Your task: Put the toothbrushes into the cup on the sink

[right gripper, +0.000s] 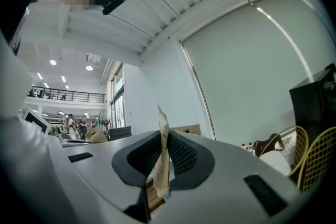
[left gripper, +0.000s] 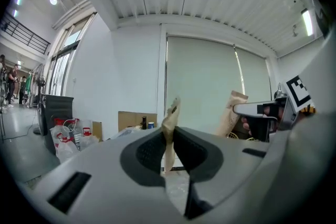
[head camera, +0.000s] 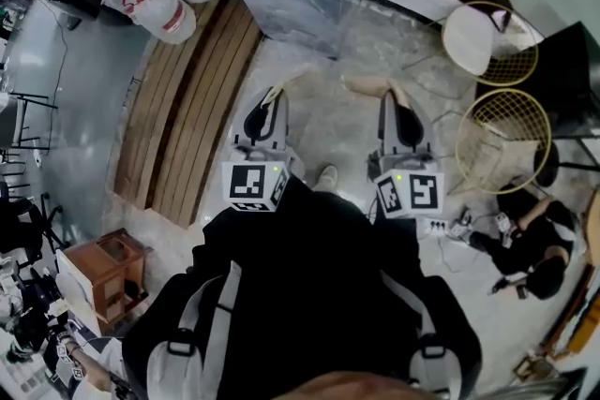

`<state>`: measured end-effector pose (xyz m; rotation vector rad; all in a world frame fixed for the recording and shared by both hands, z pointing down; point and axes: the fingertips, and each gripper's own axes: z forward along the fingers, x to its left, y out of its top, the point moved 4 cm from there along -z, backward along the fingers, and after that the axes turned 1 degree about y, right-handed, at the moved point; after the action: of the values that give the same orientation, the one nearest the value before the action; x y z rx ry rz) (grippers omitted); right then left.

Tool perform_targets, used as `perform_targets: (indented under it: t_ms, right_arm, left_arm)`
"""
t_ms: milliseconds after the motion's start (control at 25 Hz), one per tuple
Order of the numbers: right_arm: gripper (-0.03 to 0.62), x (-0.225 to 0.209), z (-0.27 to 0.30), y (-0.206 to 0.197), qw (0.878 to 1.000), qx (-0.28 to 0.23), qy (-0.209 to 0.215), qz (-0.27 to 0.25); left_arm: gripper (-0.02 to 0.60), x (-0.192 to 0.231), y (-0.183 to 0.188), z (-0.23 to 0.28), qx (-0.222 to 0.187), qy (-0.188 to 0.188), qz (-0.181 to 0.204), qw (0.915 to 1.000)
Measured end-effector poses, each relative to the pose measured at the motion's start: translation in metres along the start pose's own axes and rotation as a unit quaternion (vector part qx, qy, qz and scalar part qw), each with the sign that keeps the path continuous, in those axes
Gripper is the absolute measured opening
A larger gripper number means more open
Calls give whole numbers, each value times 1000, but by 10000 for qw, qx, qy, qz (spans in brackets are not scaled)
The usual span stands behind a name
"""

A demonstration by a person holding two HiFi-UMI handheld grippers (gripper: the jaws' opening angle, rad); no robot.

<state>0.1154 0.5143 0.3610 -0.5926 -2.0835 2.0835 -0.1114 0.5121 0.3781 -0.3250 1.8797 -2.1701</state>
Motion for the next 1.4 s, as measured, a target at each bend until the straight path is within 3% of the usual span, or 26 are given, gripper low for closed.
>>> perform_targets:
  t_ms: [440,680,880,1080,1240,1400]
  right_arm:
    - [38,-27,61,-16,10000,23,-77,-37]
    - [38,-53,141,-23,9996,108,-223,-112]
    - [38,-60,221,-5,9990,84,-376,-211]
    - [38,-68,290,16,9977,55,-609,-306]
    - [38,-73,339,21,9962,34,-789,-374]
    - [38,-75,379,20,9948,58,-936,-404]
  left_arm:
    - [43,19,-10,70,-86,-82,-235,9997]
    - [43,55,-9,151,-102,-225,-226,9994]
    - [43,100,14,226,-210,-465,-34,9987]
    - [43,135,49,297,-257,-658,-456,9965]
    - [43,169,55,345,-280,-869,-146,9957]
    - [43,193,58,383,-171,-1013,-236,9944]
